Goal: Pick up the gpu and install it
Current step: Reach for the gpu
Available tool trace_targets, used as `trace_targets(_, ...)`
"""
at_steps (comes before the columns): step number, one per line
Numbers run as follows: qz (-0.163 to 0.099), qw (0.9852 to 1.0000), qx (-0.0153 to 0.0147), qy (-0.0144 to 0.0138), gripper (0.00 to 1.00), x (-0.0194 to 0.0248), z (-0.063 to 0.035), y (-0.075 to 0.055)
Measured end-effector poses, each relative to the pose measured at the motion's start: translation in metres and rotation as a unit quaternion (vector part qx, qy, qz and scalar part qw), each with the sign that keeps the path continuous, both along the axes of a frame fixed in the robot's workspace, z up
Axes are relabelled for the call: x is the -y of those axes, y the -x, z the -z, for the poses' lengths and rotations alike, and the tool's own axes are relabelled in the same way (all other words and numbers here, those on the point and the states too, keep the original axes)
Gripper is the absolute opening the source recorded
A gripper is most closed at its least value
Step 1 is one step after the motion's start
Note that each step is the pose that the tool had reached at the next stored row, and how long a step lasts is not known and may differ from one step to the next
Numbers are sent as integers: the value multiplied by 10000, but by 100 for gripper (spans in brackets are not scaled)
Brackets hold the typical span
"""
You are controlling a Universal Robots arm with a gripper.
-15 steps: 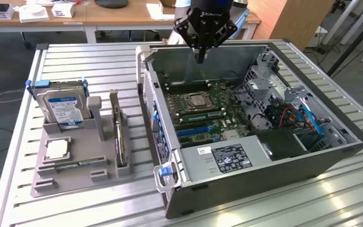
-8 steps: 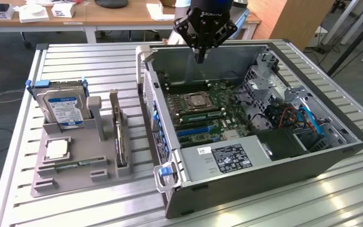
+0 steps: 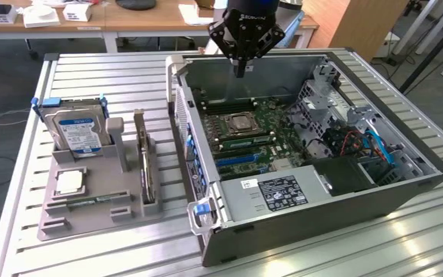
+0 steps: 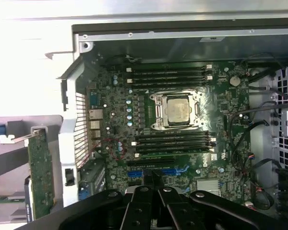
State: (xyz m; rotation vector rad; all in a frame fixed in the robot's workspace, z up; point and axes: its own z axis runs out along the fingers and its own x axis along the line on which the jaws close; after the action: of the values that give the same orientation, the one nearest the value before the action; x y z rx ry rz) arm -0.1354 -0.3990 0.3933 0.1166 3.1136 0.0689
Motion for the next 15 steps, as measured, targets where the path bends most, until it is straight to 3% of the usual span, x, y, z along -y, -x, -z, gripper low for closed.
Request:
trace_targets(8,0,10000,0,0,11,21,2,364)
trace_targets(15,0,10000,0,0,11,102,12,679)
